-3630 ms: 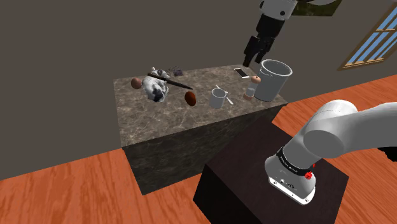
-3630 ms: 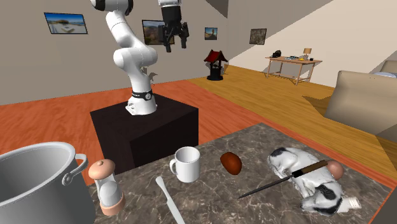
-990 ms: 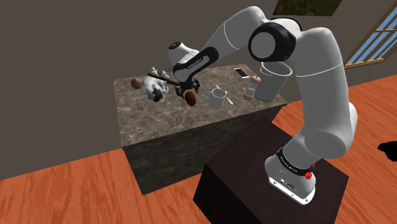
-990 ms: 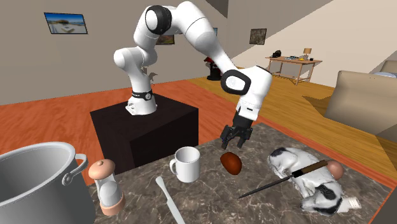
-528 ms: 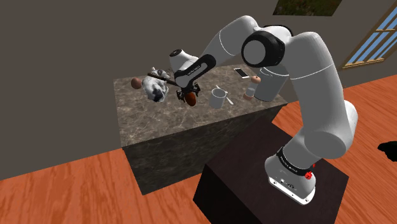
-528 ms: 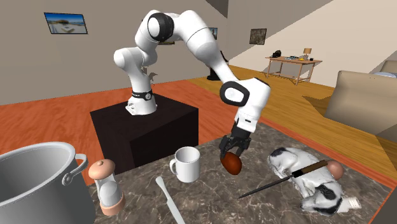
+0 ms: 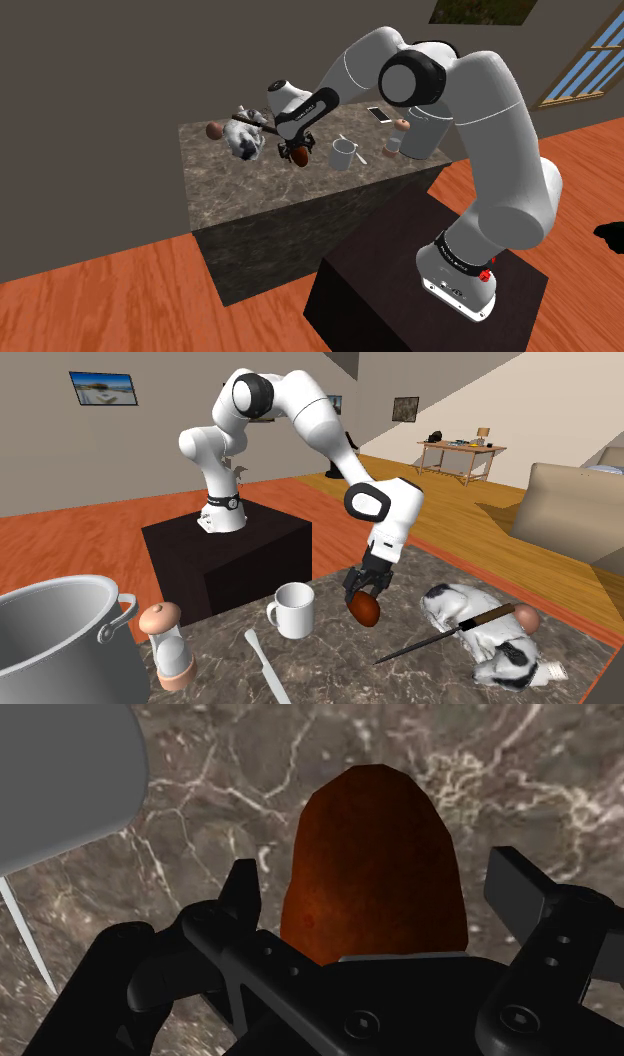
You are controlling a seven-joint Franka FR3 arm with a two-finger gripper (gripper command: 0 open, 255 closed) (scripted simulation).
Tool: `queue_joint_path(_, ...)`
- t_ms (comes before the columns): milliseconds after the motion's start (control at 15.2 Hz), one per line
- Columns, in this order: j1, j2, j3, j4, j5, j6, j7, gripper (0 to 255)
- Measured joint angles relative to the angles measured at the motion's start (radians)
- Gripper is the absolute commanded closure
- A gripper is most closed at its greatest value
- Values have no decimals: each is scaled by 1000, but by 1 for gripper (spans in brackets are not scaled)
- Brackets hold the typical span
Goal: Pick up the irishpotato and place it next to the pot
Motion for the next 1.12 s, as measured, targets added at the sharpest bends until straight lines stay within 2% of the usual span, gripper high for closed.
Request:
queue_joint_path(660,0,-1,0,0,0,-1,0,255)
queue_joint_path(1122,-3,-67,5,-25,7,-40,-14,255)
